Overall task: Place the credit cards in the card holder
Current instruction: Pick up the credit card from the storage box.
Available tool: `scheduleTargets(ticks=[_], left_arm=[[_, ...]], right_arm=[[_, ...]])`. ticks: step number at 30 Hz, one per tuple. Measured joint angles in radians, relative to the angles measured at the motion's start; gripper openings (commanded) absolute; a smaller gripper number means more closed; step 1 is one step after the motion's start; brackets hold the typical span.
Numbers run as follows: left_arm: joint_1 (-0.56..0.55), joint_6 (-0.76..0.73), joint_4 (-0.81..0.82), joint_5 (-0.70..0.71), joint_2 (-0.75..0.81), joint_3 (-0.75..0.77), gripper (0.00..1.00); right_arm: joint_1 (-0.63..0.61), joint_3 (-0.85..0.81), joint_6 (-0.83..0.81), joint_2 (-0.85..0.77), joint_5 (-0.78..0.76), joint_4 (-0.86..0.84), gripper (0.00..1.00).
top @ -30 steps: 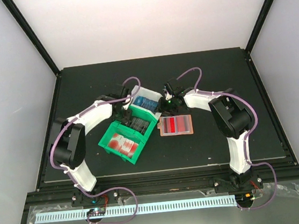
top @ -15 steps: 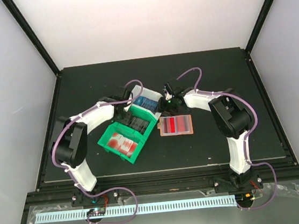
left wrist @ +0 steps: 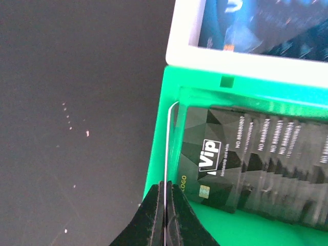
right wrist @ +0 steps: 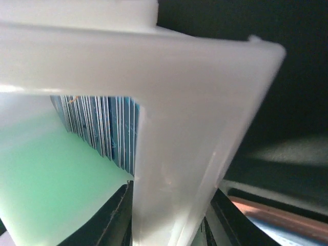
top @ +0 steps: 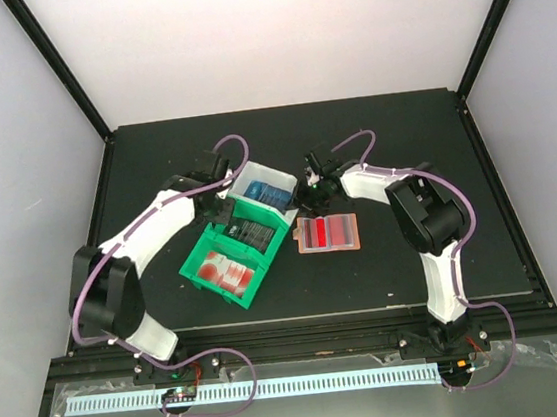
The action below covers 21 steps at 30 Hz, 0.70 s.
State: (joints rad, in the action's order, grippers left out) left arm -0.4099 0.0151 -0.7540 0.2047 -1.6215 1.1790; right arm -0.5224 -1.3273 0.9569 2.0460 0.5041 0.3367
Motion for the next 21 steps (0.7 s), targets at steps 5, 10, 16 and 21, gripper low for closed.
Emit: scheduleTargets(ticks=[5,10,16,21], left_arm=[[0.003,0.062,-0.051,-0.012,0.136,0.0,0.02],[0.005,0.128,-0.089,-0.074,0.239,-0.019,0.02],[0.005,0.216,-0.051,-0.319,0.377,-0.097,0.01],[-0.008,0.321,0.071,-0.525,0.439,-0.18,0.02]], right_arm=[[-0.03,-0.013,0.129,0.005,0.001,0.005,0.31],[-0.084,-0.065,0.207,0.03,-0.024,0.017,0.4],[-0.1,-0.167,0.183,0.027,-0.065,0.046,0.64],[-0.072,-0.166,0.085,-0.095,-0.118,0.076,0.7]])
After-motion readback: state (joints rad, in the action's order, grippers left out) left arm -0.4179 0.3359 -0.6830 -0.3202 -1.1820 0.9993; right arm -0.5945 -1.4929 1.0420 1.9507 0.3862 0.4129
